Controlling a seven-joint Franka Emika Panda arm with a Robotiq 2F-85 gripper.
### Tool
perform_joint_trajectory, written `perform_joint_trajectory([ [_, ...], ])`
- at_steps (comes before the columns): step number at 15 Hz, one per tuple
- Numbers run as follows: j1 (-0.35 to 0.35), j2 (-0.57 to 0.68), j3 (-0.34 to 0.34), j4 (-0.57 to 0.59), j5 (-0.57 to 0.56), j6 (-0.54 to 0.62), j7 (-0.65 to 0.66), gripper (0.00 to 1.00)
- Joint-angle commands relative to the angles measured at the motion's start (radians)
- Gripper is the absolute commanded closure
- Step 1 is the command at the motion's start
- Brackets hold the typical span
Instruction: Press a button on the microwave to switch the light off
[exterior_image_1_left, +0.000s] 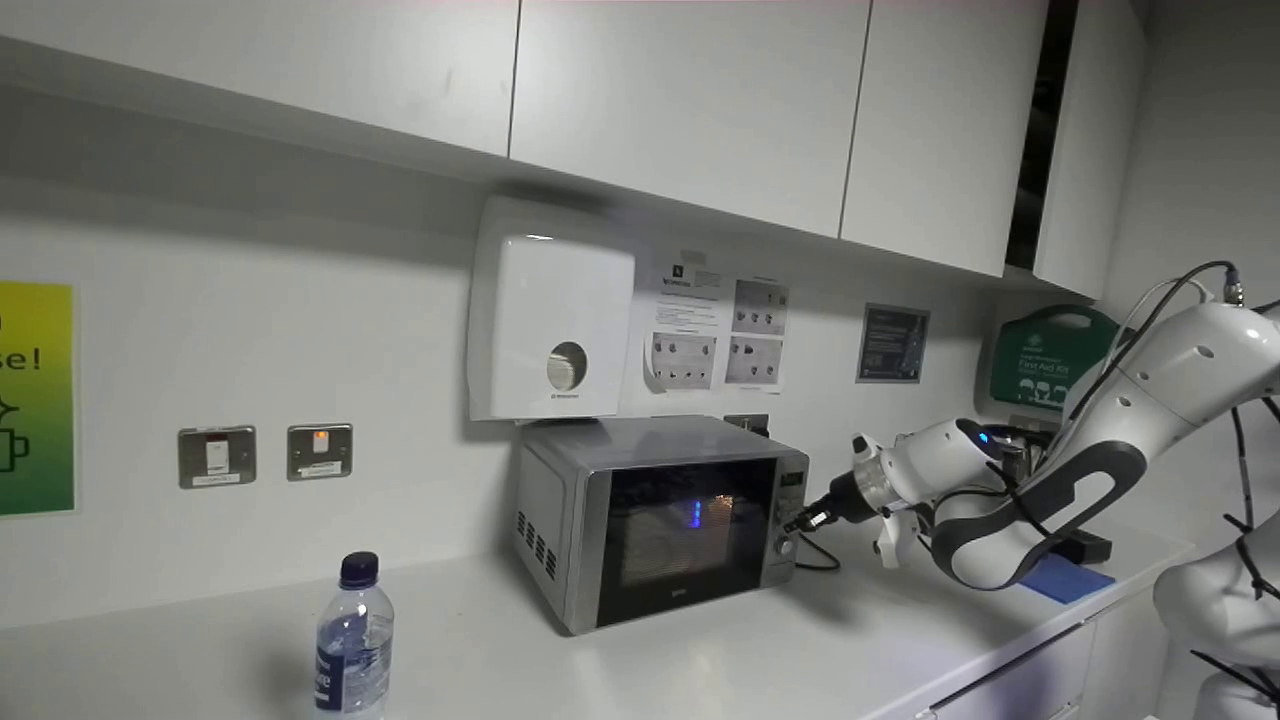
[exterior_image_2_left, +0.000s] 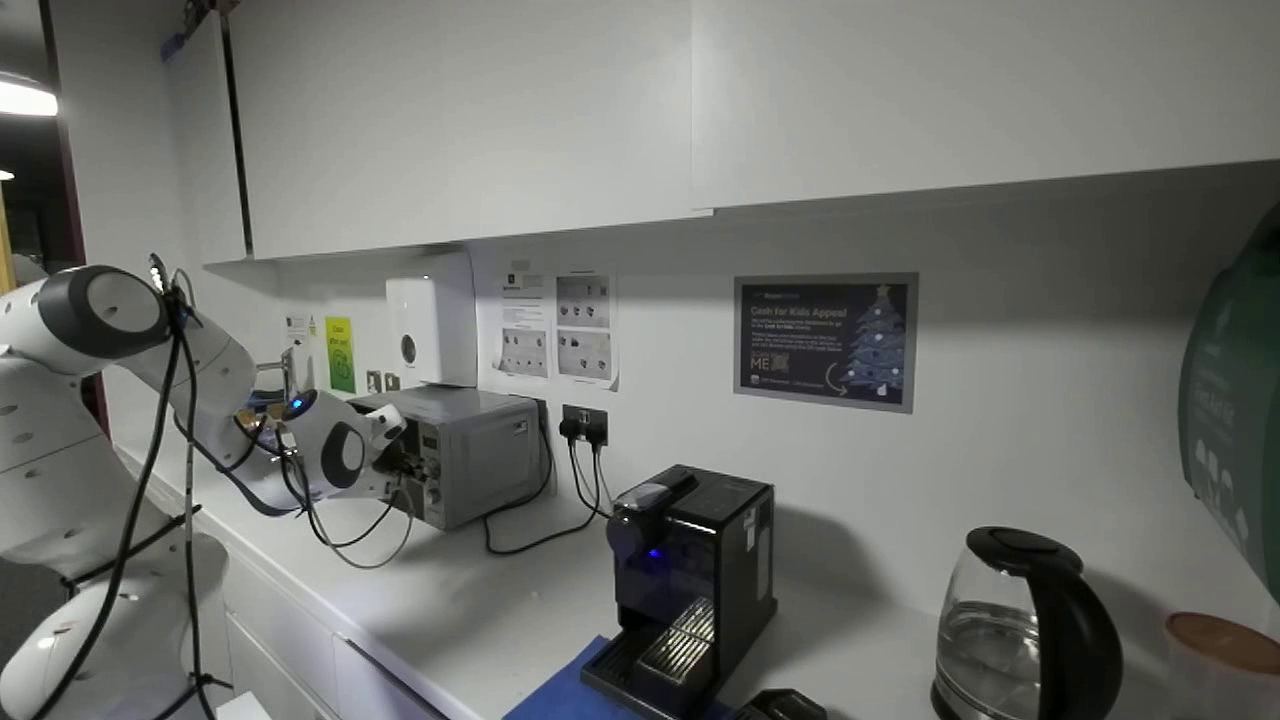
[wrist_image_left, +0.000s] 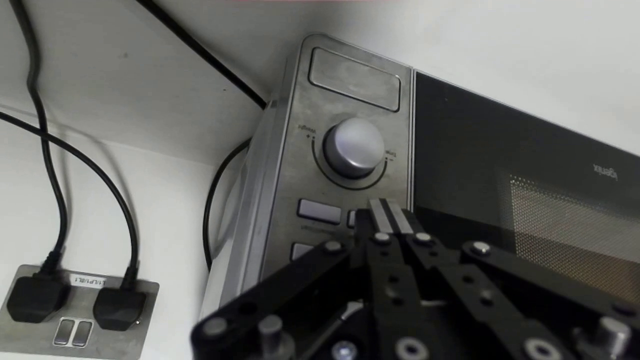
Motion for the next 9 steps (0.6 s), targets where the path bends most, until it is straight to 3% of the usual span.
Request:
perform_joint_trajectory([
  [1,-0.068,0.036,0.051,0.022,-0.013,0.057,-0.015,1.00],
  [9,-0.160,0.035,0.142,0.028,-0.013,0.102,-0.015,1.00],
])
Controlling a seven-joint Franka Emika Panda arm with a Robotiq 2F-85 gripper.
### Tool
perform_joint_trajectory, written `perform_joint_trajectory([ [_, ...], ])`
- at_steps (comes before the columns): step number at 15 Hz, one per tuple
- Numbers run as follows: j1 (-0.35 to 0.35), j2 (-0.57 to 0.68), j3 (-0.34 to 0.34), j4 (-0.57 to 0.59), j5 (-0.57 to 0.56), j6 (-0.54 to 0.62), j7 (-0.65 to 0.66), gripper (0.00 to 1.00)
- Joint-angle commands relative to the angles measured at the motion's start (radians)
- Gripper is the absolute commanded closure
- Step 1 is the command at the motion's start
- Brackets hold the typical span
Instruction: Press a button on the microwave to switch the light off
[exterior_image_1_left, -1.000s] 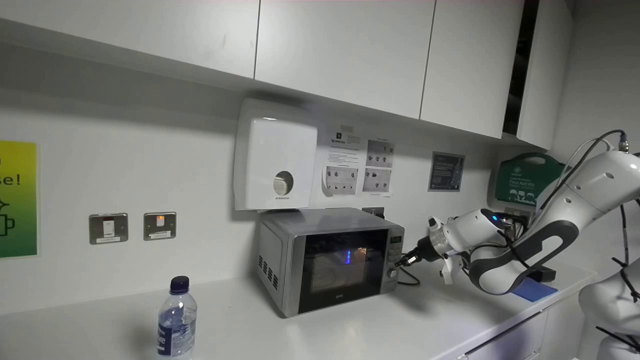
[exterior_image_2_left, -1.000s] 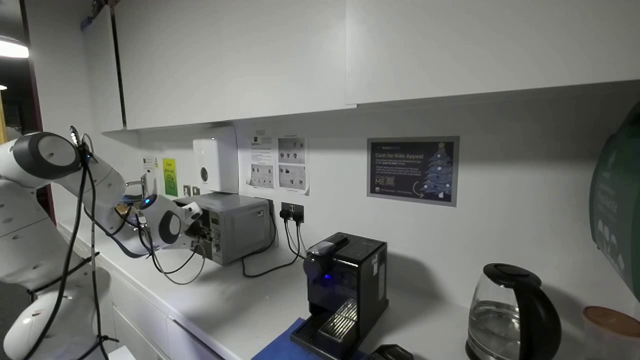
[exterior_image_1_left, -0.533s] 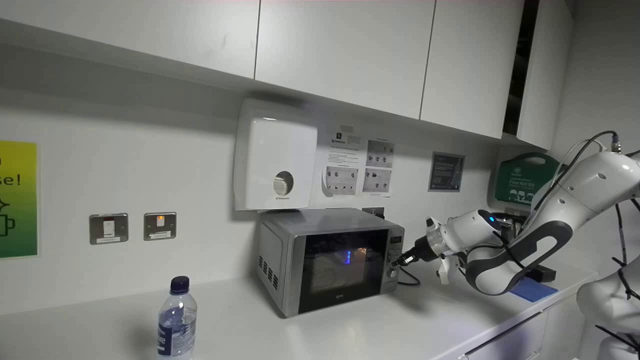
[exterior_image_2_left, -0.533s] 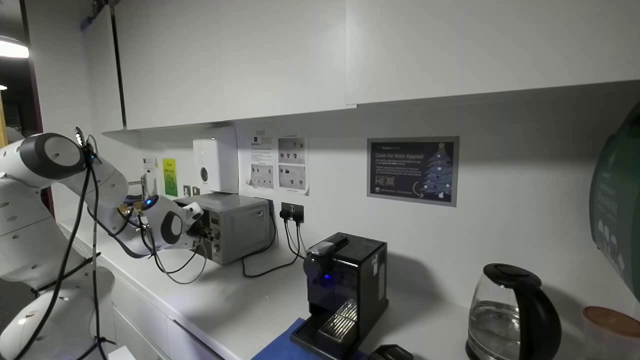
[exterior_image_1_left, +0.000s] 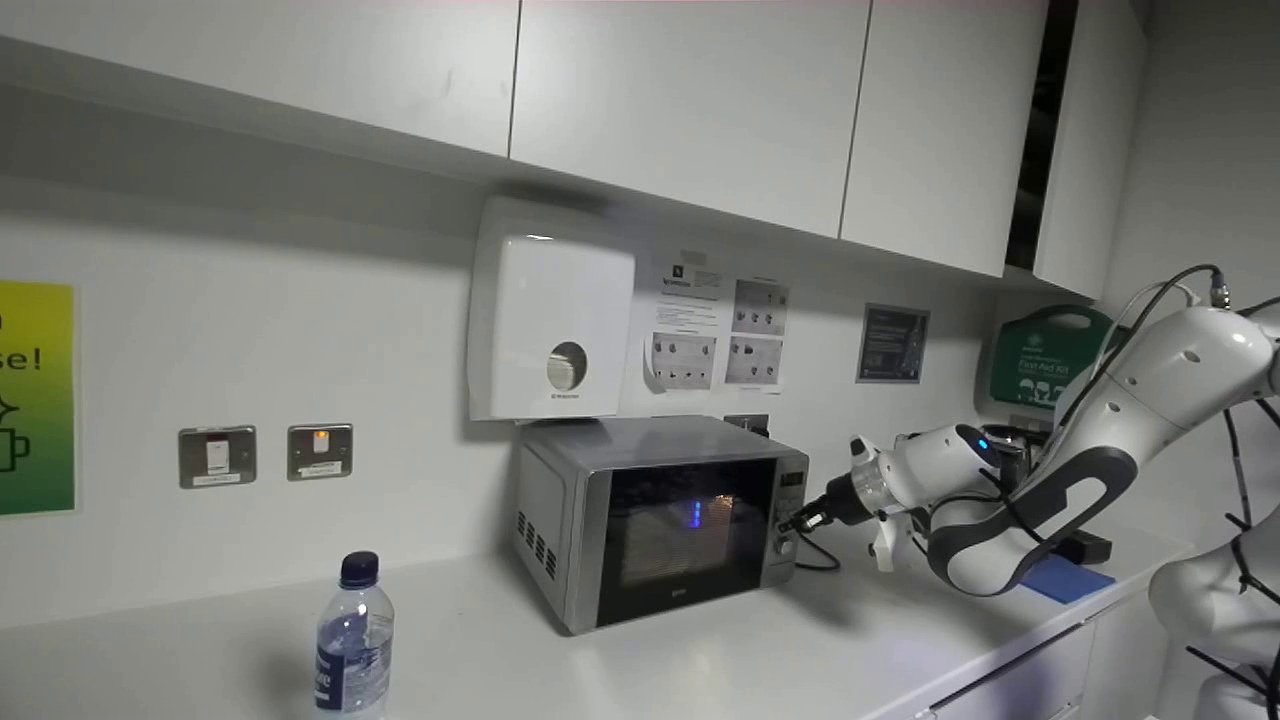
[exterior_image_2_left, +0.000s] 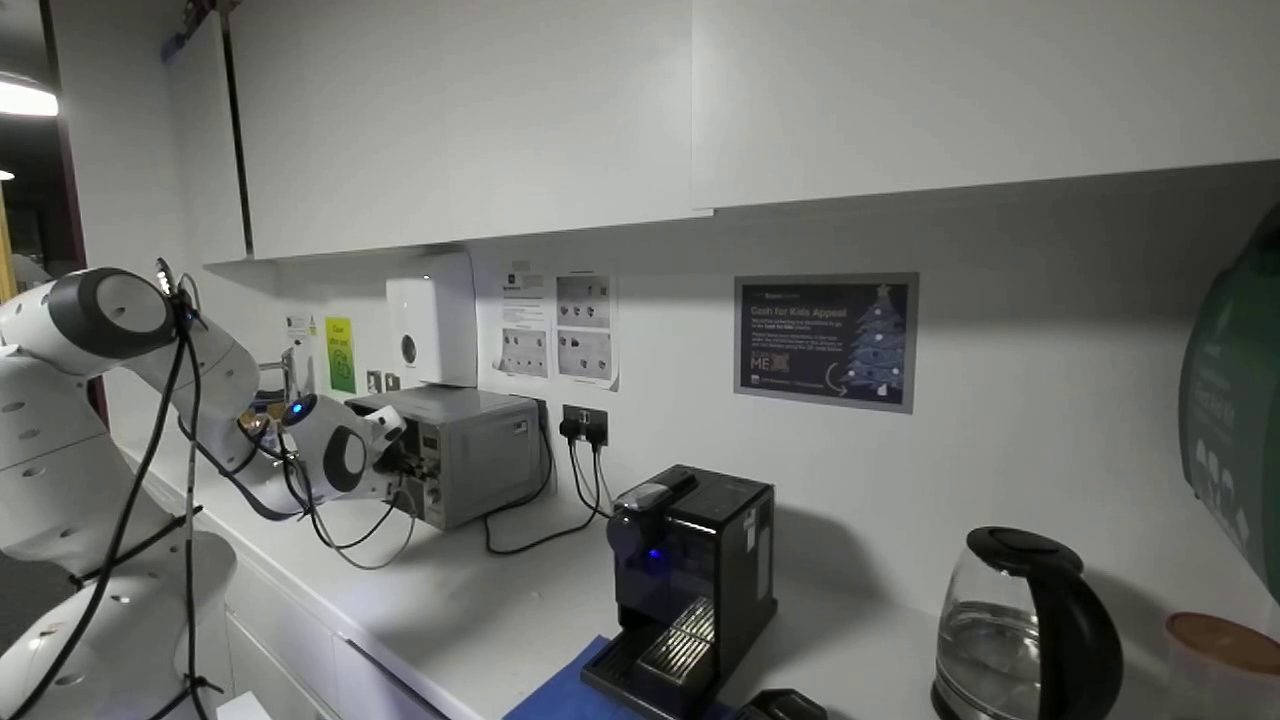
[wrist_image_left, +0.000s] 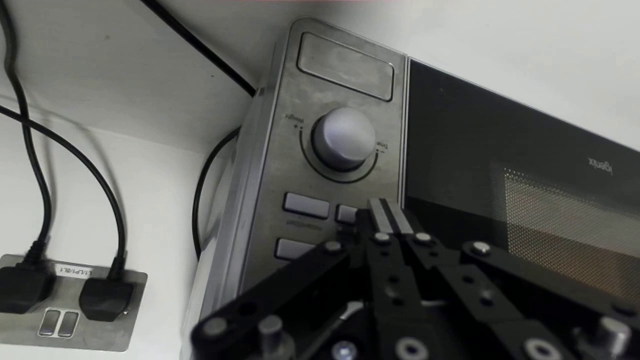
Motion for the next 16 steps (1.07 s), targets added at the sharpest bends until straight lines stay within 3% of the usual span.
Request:
perform_joint_trajectory([
  [1,-0.072,0.035,0.049,0.018,-0.012,0.051,-0.014,1.00],
  [3,-0.092,0.033,0.068,0.016,-0.012,0.058,-0.014,1.00],
  [11,-0.055,0.024,0.039,0.022,-0.009,0.019,-0.009,1.00],
  [16,0.136,0.119,-0.081,0.033,-0.018,-0.152,-0.008,1.00],
])
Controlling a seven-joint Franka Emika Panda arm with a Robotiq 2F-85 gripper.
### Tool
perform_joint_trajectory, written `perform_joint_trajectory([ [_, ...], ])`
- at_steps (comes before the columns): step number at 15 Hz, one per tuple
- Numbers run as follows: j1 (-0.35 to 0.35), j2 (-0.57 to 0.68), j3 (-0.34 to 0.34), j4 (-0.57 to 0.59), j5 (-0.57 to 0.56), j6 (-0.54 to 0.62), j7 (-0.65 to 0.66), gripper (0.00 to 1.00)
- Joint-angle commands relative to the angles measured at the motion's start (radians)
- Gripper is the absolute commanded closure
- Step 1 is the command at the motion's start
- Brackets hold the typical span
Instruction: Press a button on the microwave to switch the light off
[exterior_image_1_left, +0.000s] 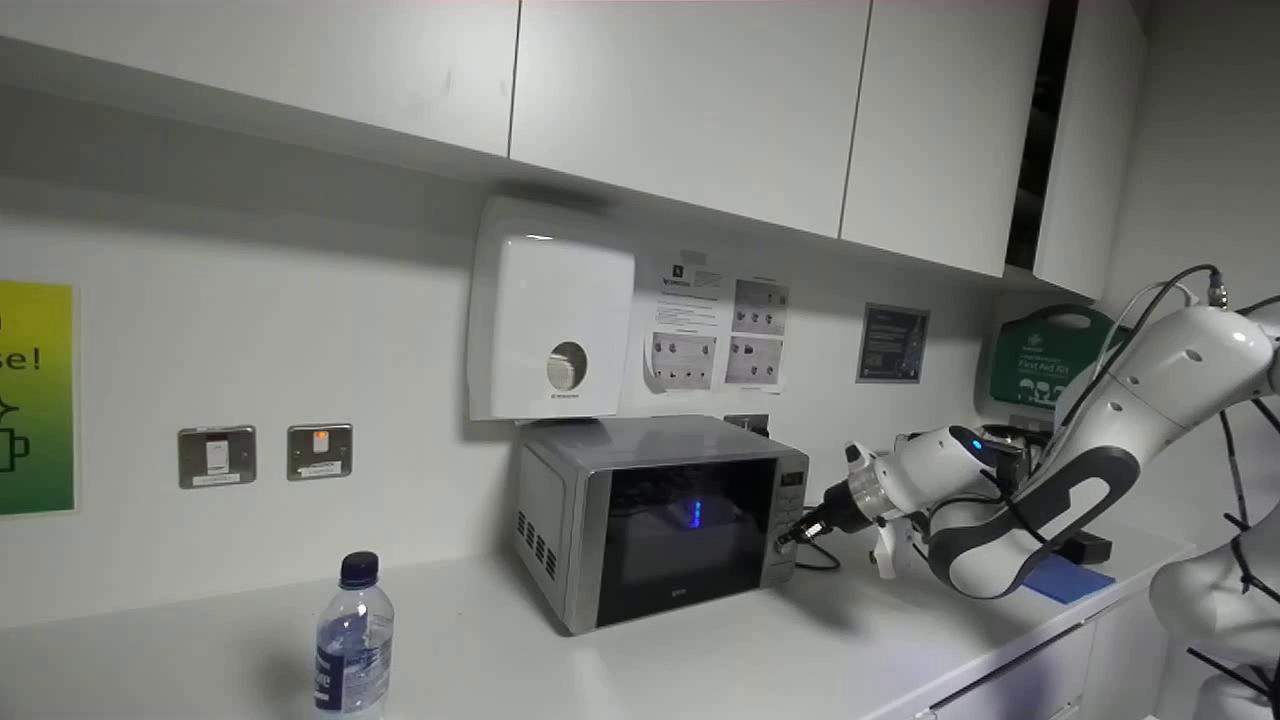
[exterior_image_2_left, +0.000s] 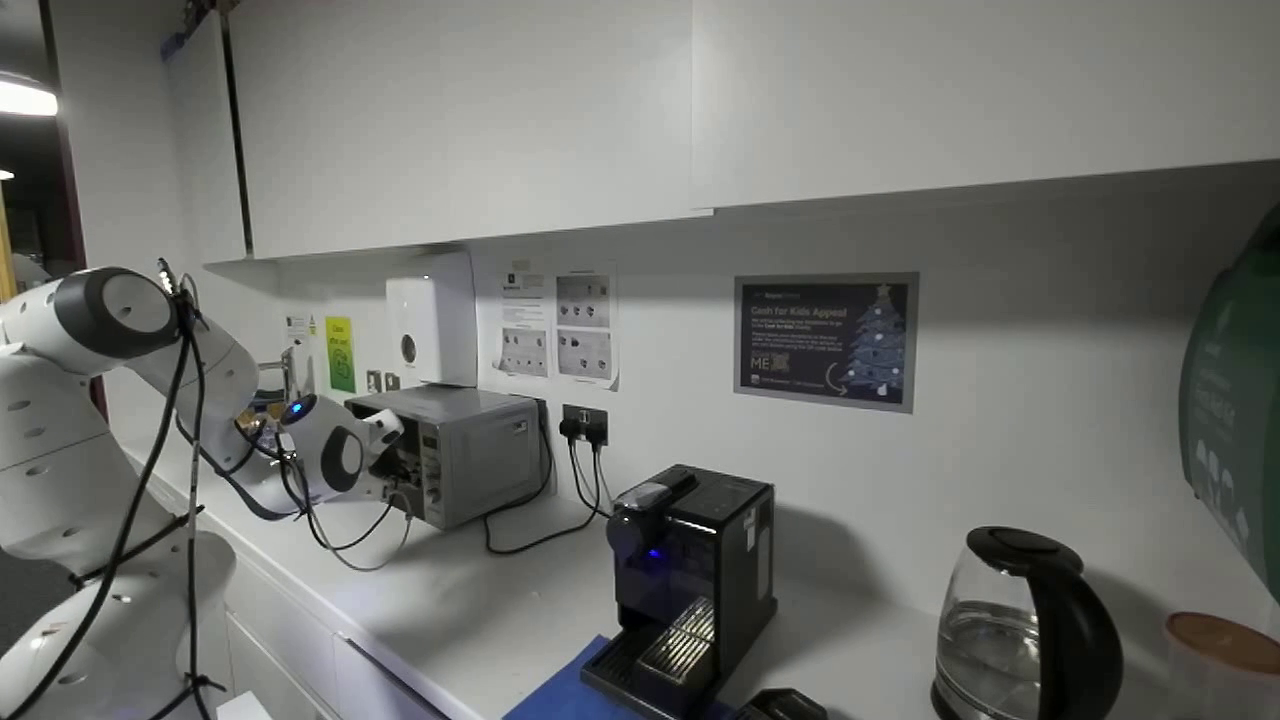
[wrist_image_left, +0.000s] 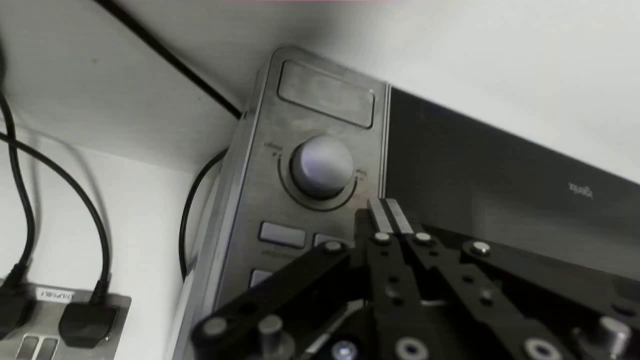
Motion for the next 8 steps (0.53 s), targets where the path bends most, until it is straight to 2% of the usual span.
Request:
perform_joint_trajectory([
  [1,0.174,0.119,-0.124,0.032,-0.008,-0.135,-0.009,1.00],
  [4,0.376,0.129,-0.244,0.057,0.046,-0.253,-0.004,1.00],
  [8,0.655,0.096,-0.420,0.095,0.176,-0.434,0.008,1.00],
])
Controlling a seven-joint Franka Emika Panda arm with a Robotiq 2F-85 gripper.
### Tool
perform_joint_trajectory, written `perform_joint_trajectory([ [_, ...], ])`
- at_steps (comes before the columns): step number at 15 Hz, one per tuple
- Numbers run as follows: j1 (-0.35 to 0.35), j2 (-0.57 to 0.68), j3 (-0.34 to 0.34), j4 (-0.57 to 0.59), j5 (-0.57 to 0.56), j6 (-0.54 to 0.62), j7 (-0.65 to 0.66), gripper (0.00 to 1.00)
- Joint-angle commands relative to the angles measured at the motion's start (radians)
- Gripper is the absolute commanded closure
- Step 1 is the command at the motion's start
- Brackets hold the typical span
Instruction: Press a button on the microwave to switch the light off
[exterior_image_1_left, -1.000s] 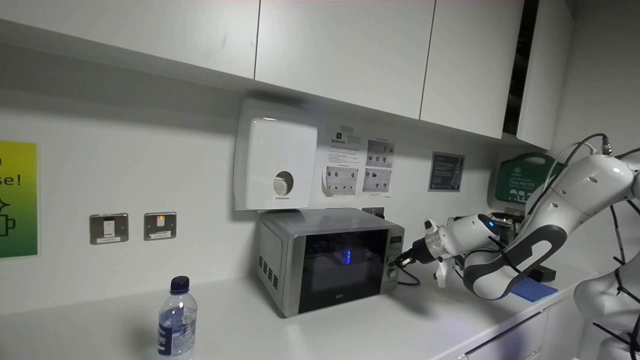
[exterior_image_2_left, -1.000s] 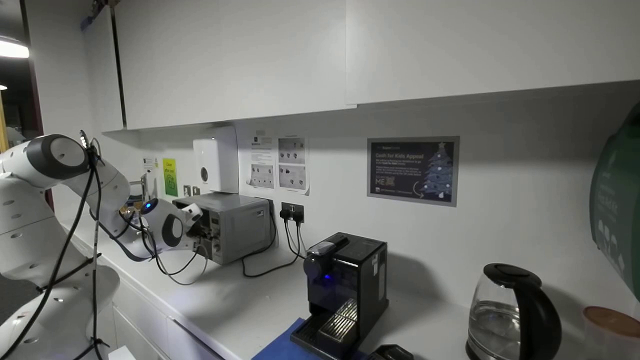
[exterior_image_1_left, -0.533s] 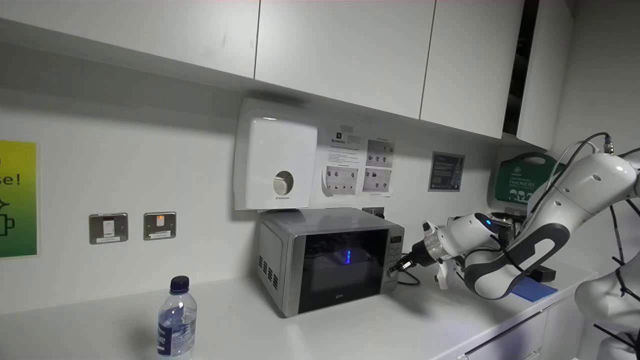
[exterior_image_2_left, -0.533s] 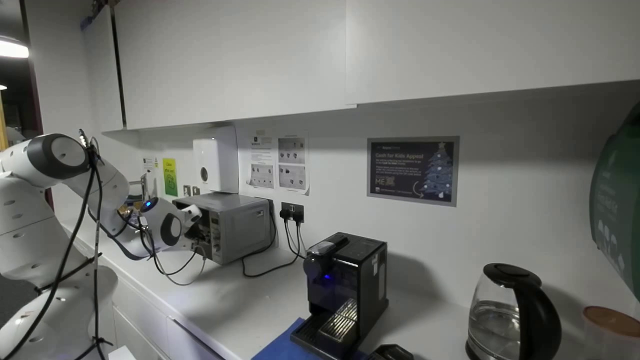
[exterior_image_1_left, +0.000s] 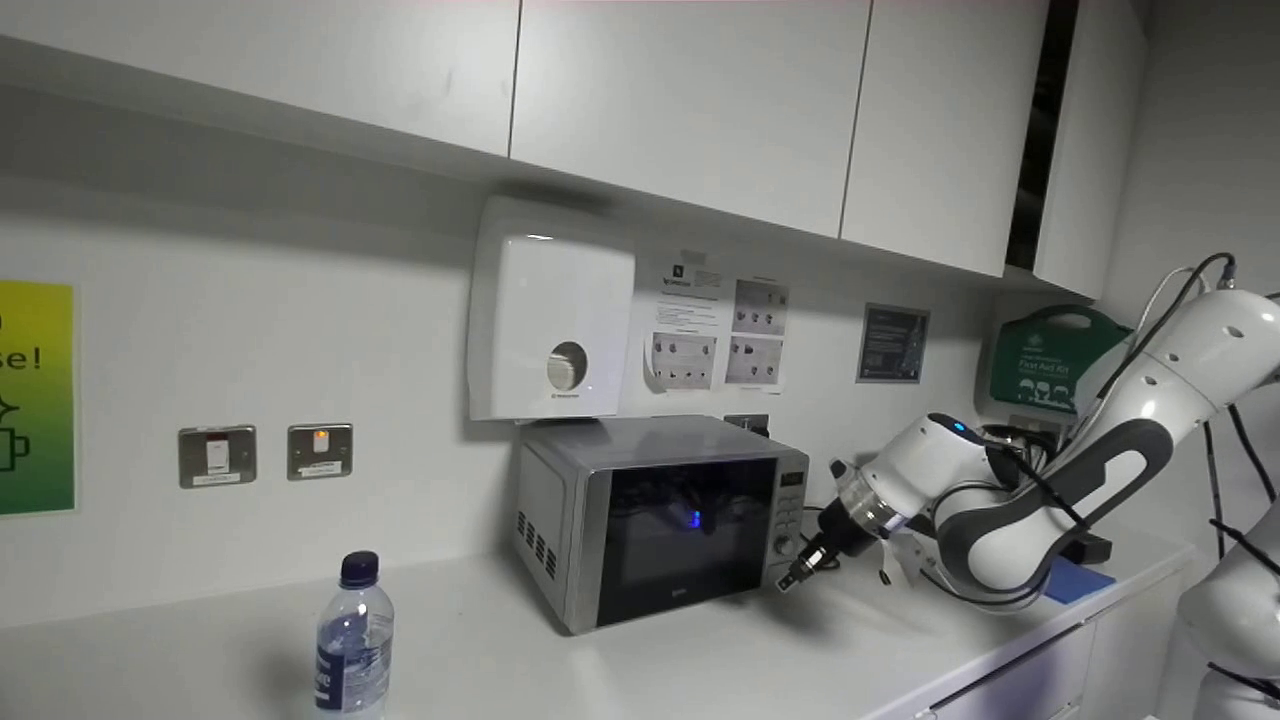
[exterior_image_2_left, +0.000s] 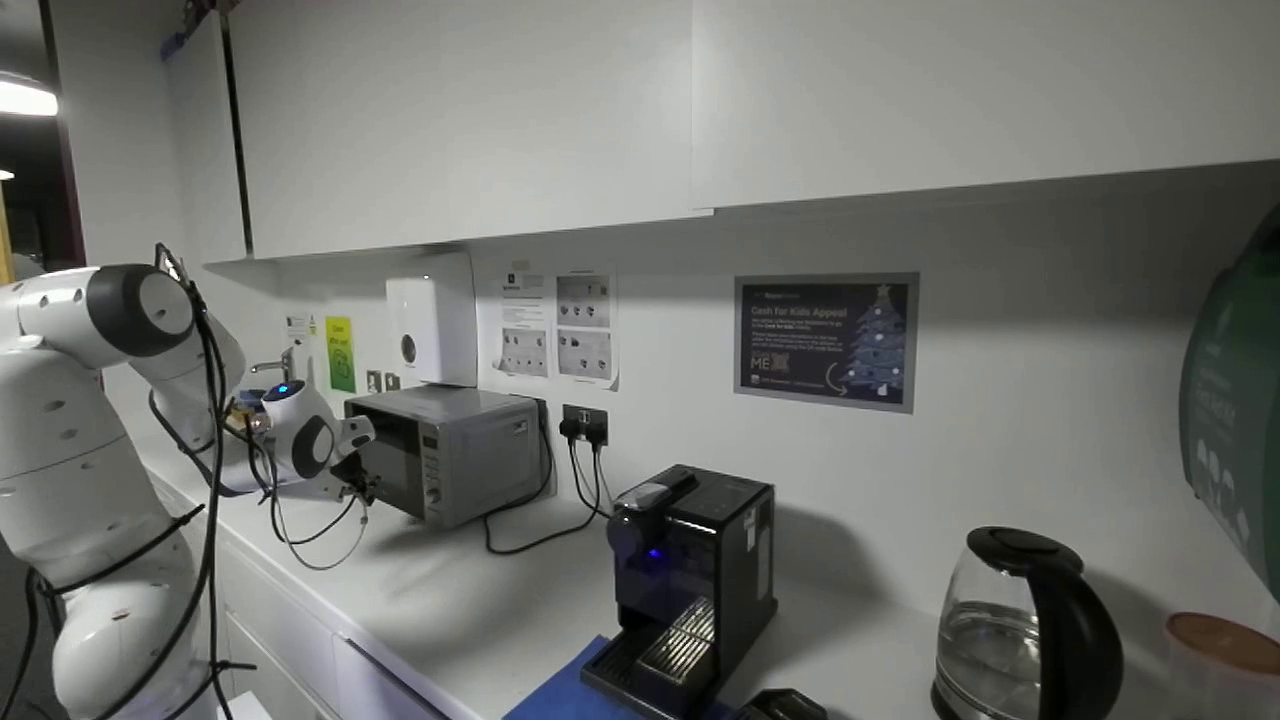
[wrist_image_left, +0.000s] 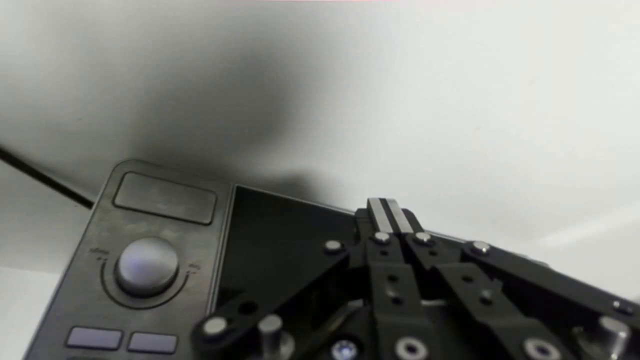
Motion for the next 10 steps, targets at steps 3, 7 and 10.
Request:
perform_joint_trajectory([
  [3,0.341,-0.125,-0.218,0.059,0.297,-0.313,-0.056,1.00],
  [7,0.518,-0.279,-0.396,0.064,0.319,-0.558,-0.006,1.00],
  [10,0.579,-0.394,-0.488,0.059,0.289,-0.727,0.018,1.00],
])
